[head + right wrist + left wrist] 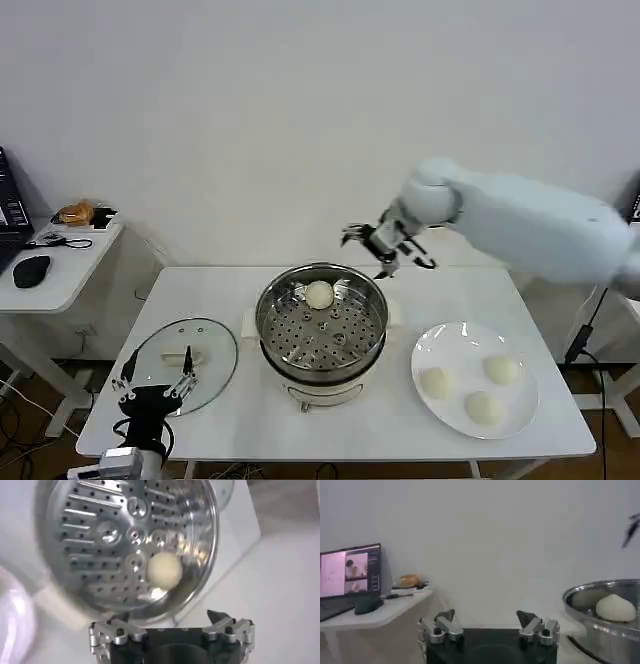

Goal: Take steamed baozi put them in steamer then cover it.

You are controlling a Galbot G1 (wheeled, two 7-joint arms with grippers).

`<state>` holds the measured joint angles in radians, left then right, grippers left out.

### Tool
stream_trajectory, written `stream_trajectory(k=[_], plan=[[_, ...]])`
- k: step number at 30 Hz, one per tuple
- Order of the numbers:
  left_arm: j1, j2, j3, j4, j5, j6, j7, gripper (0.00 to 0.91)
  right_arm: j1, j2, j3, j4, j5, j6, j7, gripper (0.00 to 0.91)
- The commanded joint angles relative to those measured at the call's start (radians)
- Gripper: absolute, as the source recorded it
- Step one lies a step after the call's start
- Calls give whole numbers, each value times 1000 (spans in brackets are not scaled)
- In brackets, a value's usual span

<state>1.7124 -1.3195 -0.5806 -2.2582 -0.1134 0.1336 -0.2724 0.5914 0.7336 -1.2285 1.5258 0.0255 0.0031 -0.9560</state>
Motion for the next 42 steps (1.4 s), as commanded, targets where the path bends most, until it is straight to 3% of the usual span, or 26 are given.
stream_trajectory(k=[1, 9, 16, 22, 42], plan=[[-7, 9, -6, -4, -32, 17, -4, 907, -84, -340, -3, 208, 34, -154, 0, 907], [-21, 25, -19, 5, -31, 21, -4, 907, -353, -397, 120, 247, 38, -210, 7, 907], [-18, 20, -22, 16, -28, 20, -3, 907, -580, -418, 240, 269, -21, -241, 15, 907], [-20, 13, -19, 26, -26, 19, -4, 907, -658, -378, 296, 228, -46, -241, 23, 907], [-13, 7, -33, 28, -23, 17, -1, 907, -691, -188, 307, 9, -93, -233, 61, 907]])
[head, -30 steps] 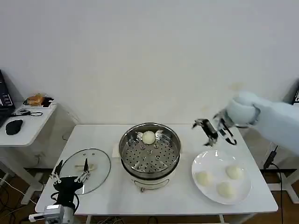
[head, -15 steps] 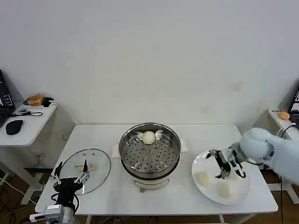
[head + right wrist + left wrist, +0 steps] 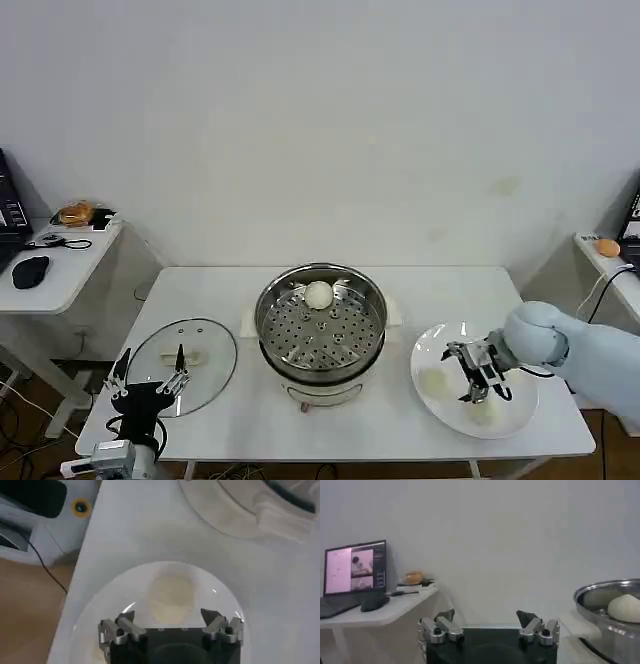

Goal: Take steamed baozi put them in steamer then cover it.

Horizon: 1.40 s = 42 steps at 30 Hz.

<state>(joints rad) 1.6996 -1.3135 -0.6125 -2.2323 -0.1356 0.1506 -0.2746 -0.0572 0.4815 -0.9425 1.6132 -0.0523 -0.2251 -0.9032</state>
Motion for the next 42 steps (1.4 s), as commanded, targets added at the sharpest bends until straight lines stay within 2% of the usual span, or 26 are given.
stream_trajectory(k=[1, 6, 11, 17, 19, 20, 26, 31, 37, 42], plan=[[0, 1, -1, 3, -1, 0, 1, 907, -43, 72, 21, -84, -16, -5, 11, 907], [-7, -2, 0, 13, 0, 0, -1, 907, -44, 102, 24, -97, -11, -10, 16, 836], [-7, -2, 1, 13, 1, 1, -2, 907, -45, 110, 23, -99, -9, -19, 8, 665], [-6, -4, 1, 11, 1, 1, -3, 907, -39, 81, 23, -84, -8, -24, -21, 564], [-7, -6, 2, 10, 3, 2, -4, 907, -36, 73, 24, -82, -9, -23, -26, 453], [-7, -7, 4, 9, 3, 2, -4, 907, -34, 63, 33, -80, -6, -21, -26, 433], [-7, -7, 11, 5, 5, 1, -6, 907, -5, 16, 73, -52, 22, -20, -30, 443], [-7, -5, 14, -4, 7, 1, -5, 907, 104, -38, 83, -16, 74, -21, -36, 453], [-7, 2, 19, -12, 5, 1, -4, 907, 370, -53, -35, 22, 165, -36, -29, 453], [-10, 7, 23, -21, 4, 2, -6, 907, 667, 18, -190, 38, 291, -69, -5, 453]])
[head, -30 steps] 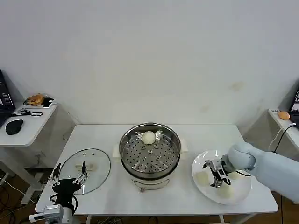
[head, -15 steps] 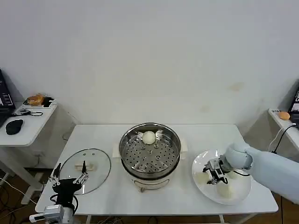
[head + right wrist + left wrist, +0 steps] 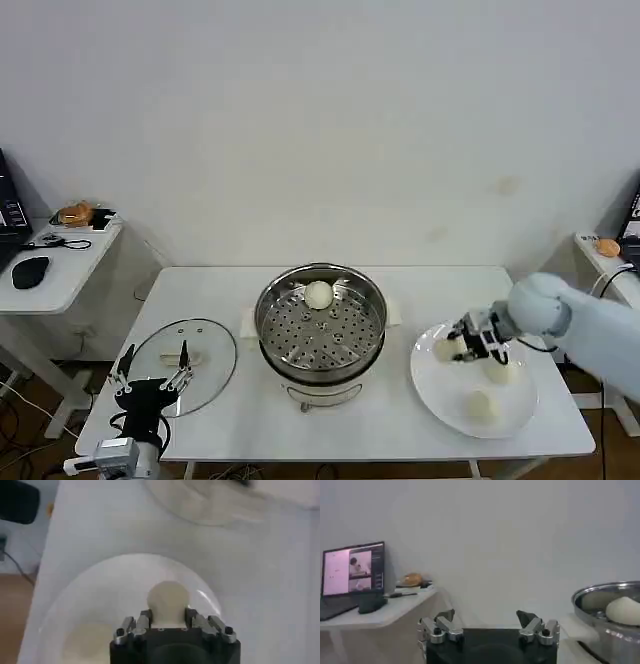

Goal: Take steamed baozi put them in steamer then cover it.

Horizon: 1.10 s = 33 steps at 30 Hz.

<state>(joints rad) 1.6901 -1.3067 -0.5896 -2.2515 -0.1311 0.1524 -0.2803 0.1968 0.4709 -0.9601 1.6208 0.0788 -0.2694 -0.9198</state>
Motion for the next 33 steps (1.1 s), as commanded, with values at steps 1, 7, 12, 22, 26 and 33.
stream_trajectory(k=[1, 7, 12, 22, 26, 33], plan=[[0, 3, 1, -3, 0, 1, -3, 907, 448, 48, -199, 34, 183, -39, 20, 453], [3, 16, -10, -16, -7, 6, -4, 907, 590, 226, -318, 47, 339, -128, 75, 453], [-1, 16, -14, -12, -9, 4, -4, 907, 541, 393, -318, 40, 475, -231, 175, 464], [-15, 4, -17, 5, -6, 4, -4, 907, 390, 647, -314, -106, 647, -355, 276, 464], [-16, 4, -25, 5, -7, 3, -4, 907, 349, 686, -325, -142, 657, -373, 287, 464], [-20, -2, -26, 11, -6, 2, -3, 907, 294, 729, -316, -176, 676, -401, 296, 534]])
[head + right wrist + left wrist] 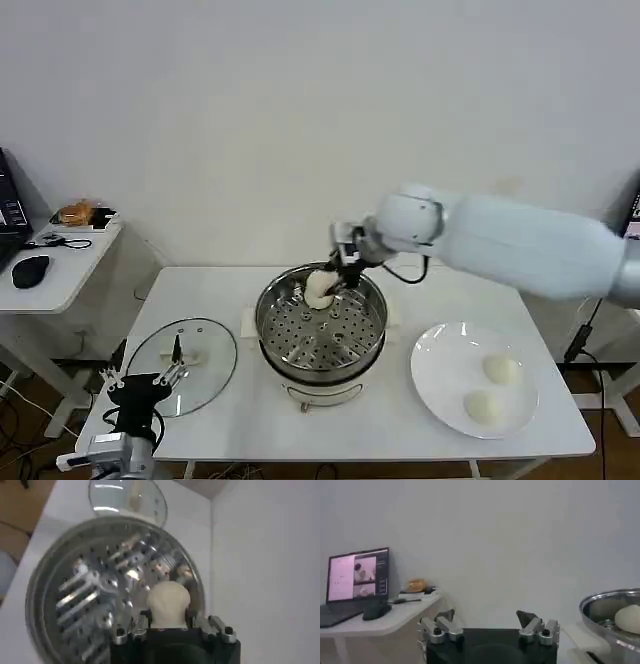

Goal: Take steamed baozi put them in steamer then cover it.

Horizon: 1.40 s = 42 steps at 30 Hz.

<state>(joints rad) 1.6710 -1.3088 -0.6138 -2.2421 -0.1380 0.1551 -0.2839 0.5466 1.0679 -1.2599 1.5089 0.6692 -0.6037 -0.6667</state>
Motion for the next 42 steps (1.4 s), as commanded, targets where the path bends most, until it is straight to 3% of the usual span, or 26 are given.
stream_trajectory(k=[1, 21, 23, 24, 27, 36, 41, 42], plan=[[-1, 0, -2, 2, 1, 0, 0, 907, -61, 136, -19, -67, 79, -70, 41, 534], [-8, -3, -3, 20, -1, -4, 1, 907, -148, 187, 5, -174, -20, -53, 40, 534], [-7, -3, -2, 20, -1, -4, 1, 907, -144, 180, 5, -167, -18, -50, 38, 867], [-7, -3, -2, 20, -1, -4, 1, 907, -138, 176, 5, -157, -16, -49, 38, 907], [-6, -4, -2, 17, -1, -4, 1, 907, -122, 157, 5, -131, -9, -46, 32, 907], [-4, -8, 7, 14, 3, -4, 0, 907, 43, -20, -8, 35, 14, -30, -2, 907], [-6, -6, 14, 7, 3, -3, -1, 907, 130, -212, -40, 153, -42, 2, -82, 907], [-6, -6, 15, 6, 3, -3, -1, 907, 130, -212, -40, 153, -42, 2, -82, 907]])
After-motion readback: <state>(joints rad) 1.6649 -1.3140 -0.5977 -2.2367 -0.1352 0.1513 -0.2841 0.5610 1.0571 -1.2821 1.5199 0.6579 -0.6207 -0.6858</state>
